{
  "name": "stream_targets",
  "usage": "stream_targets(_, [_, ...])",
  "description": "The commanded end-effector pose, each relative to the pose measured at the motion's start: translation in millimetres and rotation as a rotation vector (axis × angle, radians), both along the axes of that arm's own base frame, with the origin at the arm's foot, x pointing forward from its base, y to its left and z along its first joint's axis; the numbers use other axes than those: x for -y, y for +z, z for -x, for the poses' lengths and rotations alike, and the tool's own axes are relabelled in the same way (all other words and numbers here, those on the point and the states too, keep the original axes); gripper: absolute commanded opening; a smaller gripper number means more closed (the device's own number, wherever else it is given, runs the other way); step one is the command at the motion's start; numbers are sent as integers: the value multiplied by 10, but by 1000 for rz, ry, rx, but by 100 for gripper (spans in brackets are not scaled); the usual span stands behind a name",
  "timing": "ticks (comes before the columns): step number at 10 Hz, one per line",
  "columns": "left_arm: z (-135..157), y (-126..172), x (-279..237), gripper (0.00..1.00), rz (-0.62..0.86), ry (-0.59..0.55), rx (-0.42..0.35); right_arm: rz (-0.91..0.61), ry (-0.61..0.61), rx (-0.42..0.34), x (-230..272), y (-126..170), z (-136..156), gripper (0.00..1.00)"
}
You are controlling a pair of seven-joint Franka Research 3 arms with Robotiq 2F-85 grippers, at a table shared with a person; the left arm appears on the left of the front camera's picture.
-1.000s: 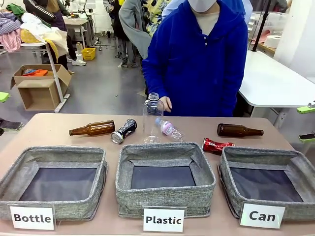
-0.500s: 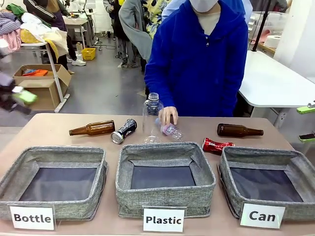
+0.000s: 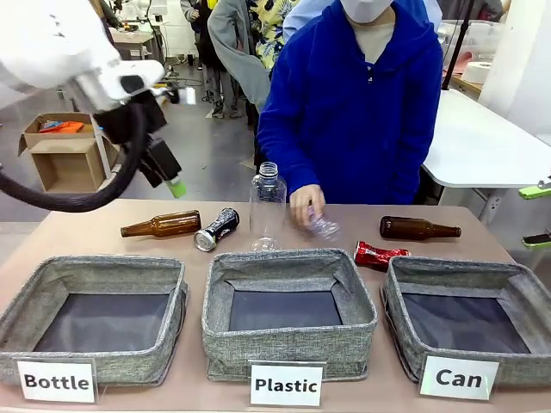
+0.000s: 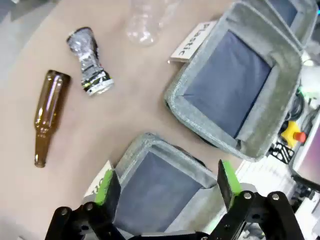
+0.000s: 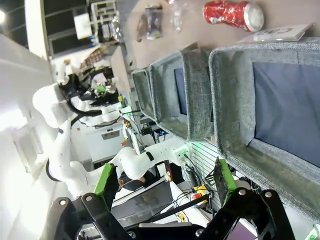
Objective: Sort the can waste into the basket.
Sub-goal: Pick up the can waste from the table and place it in the right Fabric basket.
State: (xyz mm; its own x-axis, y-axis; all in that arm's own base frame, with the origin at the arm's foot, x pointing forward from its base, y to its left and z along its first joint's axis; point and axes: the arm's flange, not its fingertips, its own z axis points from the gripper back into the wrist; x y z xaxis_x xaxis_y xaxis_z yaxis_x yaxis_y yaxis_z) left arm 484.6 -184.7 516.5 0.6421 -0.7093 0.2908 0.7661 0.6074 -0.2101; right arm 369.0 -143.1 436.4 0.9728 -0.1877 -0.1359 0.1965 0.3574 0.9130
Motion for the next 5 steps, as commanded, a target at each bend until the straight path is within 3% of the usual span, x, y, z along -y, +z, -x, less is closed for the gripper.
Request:
stream_targets(1, [-107, 84, -10, 100, 36, -22, -60, -21, -3, 23, -10, 20, 6, 100])
stream_targets(2, [-119, 96, -7, 100, 63, -14, -74, -21, -3, 23, -10, 20, 6, 100])
stream_targets(3, [-127, 164, -255, 100, 180, -2, -116, -21, -3, 23, -10, 20, 6, 100])
stream_targets(5, [68, 248, -1095, 100, 434, 17, -173, -21, -3, 23, -10, 20, 6, 100])
